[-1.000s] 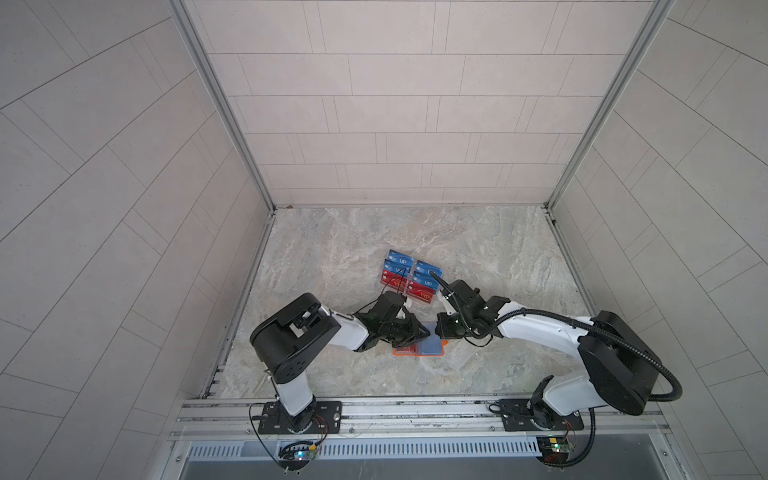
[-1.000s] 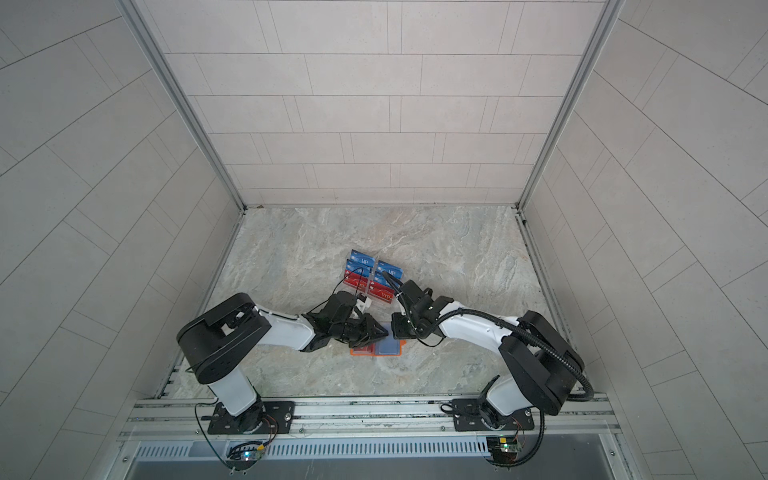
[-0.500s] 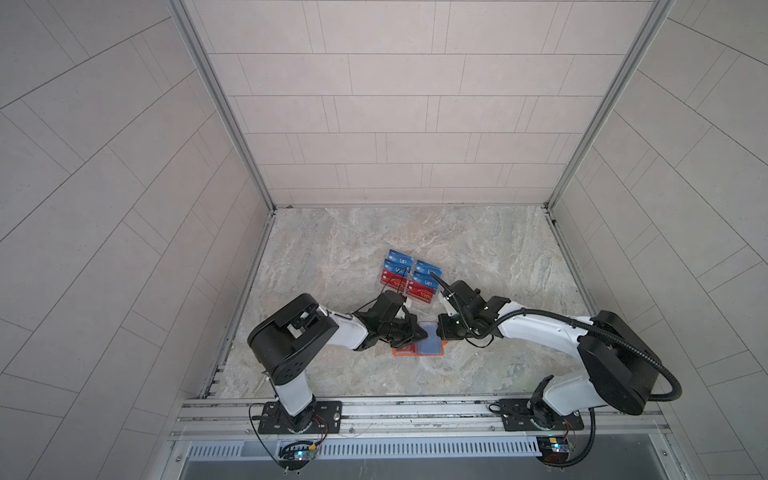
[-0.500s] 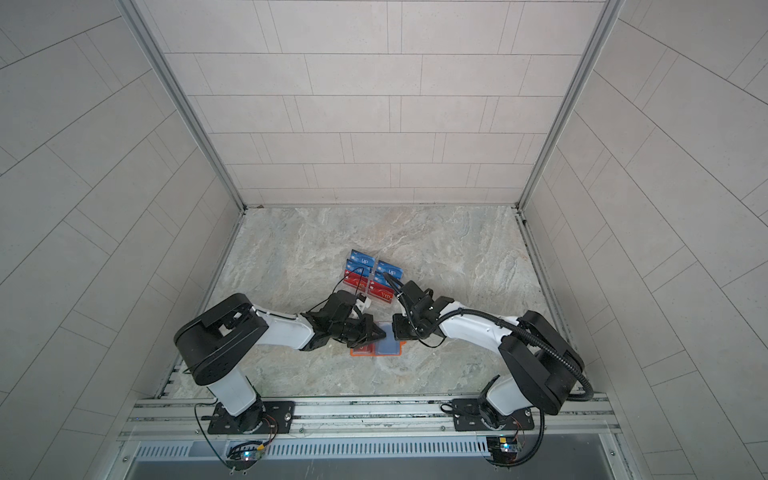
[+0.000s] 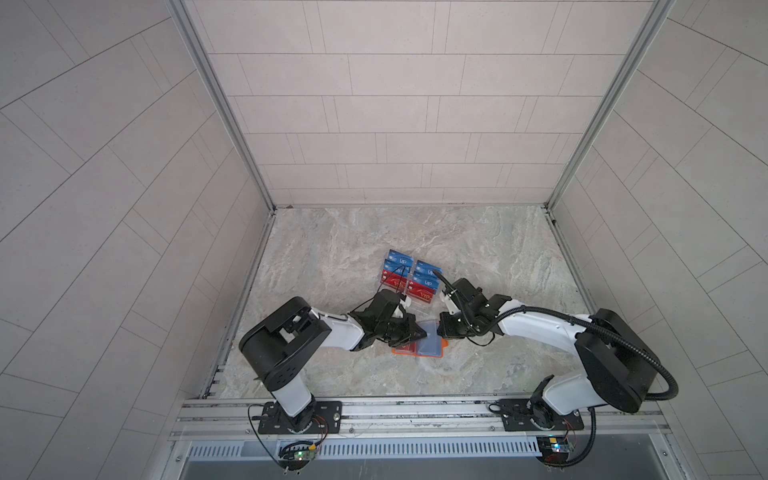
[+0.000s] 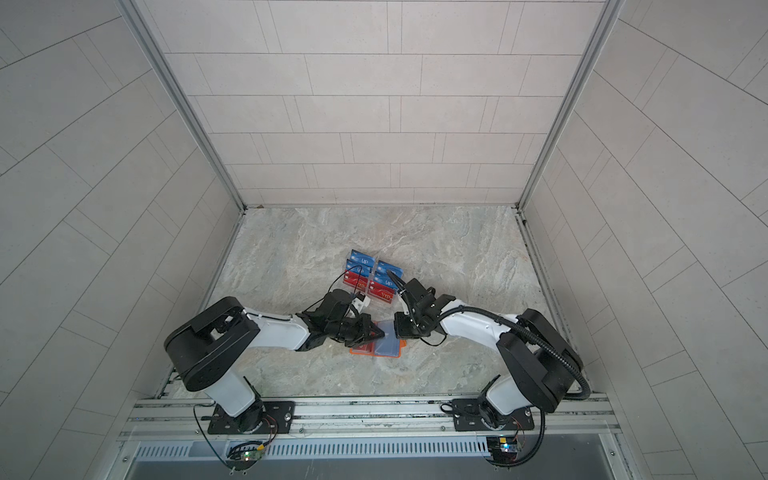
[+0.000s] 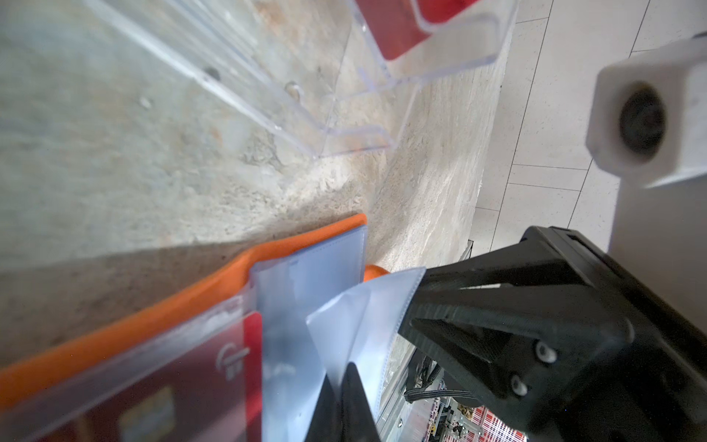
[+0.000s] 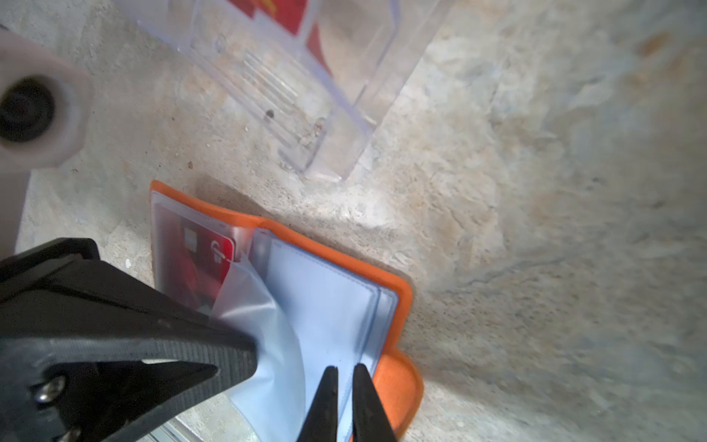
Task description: Put the credit cards into the card holder
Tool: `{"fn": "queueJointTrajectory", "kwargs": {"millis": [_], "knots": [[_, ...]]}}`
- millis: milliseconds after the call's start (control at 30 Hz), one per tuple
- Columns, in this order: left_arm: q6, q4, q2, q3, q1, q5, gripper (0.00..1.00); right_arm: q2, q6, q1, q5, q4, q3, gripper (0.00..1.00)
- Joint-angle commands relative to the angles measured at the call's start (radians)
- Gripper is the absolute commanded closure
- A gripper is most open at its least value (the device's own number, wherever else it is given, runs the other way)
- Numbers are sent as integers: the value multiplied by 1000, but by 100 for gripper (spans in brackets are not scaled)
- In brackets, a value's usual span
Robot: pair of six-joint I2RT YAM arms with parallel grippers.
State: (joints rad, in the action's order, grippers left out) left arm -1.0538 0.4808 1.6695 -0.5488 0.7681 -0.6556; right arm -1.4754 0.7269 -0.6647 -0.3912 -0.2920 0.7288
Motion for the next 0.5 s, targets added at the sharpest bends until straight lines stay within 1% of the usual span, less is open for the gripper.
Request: {"fn": "queueJointTrajectory", "kwargs": {"millis": [0,233,433,467], "knots": [[23,15,-27,14,-5,-19,100,-14,-12,0,-38,28,7,87],[15,37,-24,25,-4,-19,100,-42,-3,-5,-123,90,1,87],[5,64,-26,29,-5,-21,96,-56,10,-9,-160,111,0,87],[4,65,-28,30,-6,-21,94,-61,16,-9,-171,122,-4,87]]}}
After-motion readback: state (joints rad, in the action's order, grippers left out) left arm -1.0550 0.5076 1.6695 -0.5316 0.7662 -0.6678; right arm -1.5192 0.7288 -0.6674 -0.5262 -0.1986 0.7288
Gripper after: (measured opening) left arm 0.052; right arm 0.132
